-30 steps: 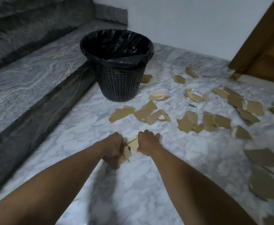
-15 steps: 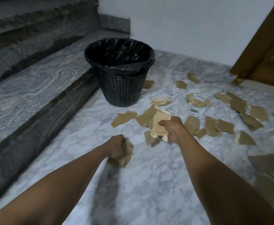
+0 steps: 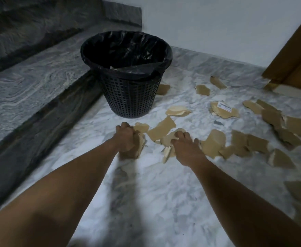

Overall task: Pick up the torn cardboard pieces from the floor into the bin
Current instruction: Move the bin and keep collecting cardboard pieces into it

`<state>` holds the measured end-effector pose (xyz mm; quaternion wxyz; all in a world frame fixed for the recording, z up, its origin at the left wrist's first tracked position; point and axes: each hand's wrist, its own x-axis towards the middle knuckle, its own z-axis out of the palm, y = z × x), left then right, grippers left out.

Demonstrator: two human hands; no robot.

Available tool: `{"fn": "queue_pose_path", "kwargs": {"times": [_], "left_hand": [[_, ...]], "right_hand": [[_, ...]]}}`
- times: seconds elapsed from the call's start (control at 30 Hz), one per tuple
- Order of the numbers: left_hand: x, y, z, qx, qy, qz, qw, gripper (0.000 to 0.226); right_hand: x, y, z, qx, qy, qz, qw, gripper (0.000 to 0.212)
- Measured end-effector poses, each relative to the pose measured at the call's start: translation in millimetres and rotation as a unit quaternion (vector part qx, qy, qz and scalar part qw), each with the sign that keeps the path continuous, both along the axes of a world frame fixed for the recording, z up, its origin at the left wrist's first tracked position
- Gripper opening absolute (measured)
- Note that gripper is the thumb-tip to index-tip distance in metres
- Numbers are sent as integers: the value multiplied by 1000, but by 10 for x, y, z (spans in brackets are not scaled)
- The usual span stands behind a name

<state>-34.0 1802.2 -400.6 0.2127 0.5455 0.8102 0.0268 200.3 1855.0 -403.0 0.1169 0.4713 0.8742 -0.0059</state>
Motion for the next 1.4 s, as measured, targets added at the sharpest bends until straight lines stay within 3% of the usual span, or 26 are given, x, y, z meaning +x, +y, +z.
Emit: {"fn": "queue_pose_path", "kwargs": {"times": [0.13, 0.23, 0.33, 0.4, 0.47, 0.57, 0.67, 0.73, 0.8, 0.83, 0.93, 1.0, 1.07, 1.17, 1.27, 1.33, 1.4], "left_hand": [[-114, 87, -52, -92, 23, 22, 995, 71], [-137, 181, 29, -133, 26, -20, 991, 55], [-66, 243, 107, -123, 32, -47, 991, 53], [-2, 234, 142, -110, 71, -74, 989, 49], [48, 218, 136, -87, 86, -102, 987, 46], [137, 198, 147, -32, 4, -123, 992, 37], [312, 257, 209, 40, -160, -124, 979, 51], [486, 337, 276, 72, -215, -112, 968, 81], [650, 478, 257, 46, -230, -77, 969, 99], [738, 570, 217, 32, -242, -43, 969, 99], [888, 779, 147, -52, -209, -8, 976, 79], [994, 886, 148, -99, -135, -40, 985, 61], [1025, 997, 90, -123, -97, -11, 988, 40], [1095, 1092, 112, -134, -7, 12, 991, 60], [1218, 1097, 119, -138, 51, -12, 989, 60], [1286, 1139, 94, -146, 89, -34, 985, 50], [1243, 1231, 47, -160, 79, -3, 984, 59]], "right_hand": [[14, 333, -35, -25, -77, 16, 997, 52], [-57, 511, -11, -68, -98, 36, 992, 54], [-93, 502, 33, -24, -116, 62, 991, 45], [-50, 404, 25, -13, -80, 75, 994, 43], [5, 272, 9, -30, 11, 63, 997, 47], [64, 95, 66, -99, 137, -48, 984, 65], [166, 123, 142, -183, 267, -195, 926, 48], [304, 248, 195, -236, 389, -318, 832, 39], [461, 411, 236, -251, 470, -416, 737, 40], [540, 498, 250, -224, 474, -439, 730, 43], [765, 818, 165, -132, 394, -456, 787, 56], [865, 1019, 46, -139, 286, -455, 832, 56], [901, 1170, -103, -168, 171, -455, 858, 55], [705, 1194, -129, -100, 98, -385, 912, 46], [248, 1027, 81, -25, 103, -201, 974, 38], [30, 1001, 248, -70, 165, -178, 968, 36], [-76, 1119, 389, -118, 263, -204, 935, 35]]}}
